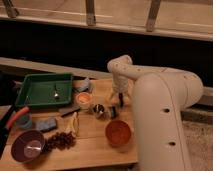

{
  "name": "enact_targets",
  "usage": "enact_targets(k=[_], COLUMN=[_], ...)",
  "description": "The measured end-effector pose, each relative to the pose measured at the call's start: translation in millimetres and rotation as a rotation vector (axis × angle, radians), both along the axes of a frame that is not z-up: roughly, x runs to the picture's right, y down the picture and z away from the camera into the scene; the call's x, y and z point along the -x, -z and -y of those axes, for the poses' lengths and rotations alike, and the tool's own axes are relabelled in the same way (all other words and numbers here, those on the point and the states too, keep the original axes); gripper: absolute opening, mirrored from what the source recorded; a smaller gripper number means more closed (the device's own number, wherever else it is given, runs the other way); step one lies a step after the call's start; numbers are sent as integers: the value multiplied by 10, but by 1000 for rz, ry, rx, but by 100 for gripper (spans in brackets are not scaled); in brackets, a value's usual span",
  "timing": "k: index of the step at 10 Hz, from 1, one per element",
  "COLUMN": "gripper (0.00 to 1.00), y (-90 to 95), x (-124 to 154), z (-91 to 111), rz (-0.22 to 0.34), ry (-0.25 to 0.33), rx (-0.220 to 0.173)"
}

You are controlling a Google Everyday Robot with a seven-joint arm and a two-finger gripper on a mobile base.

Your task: Wipe red bowl with brush

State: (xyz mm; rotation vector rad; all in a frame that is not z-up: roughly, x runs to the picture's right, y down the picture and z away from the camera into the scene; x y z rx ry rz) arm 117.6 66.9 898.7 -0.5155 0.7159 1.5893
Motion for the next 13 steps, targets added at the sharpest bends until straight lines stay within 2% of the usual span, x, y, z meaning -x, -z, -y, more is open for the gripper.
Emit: enact_targets(k=[1, 6, 8, 9, 11, 13], gripper=[80, 80, 80, 80, 80, 80], y=[17, 12, -66, -175, -288, -283], x=[-33, -13, -5, 3, 17, -29], z=[-81, -84, -181, -302, -426, -470], rz=[-6, -3, 8, 13, 10, -8], ry=[2, 2, -11, -18, -17, -25], rx=[11, 12, 59, 90, 116, 127])
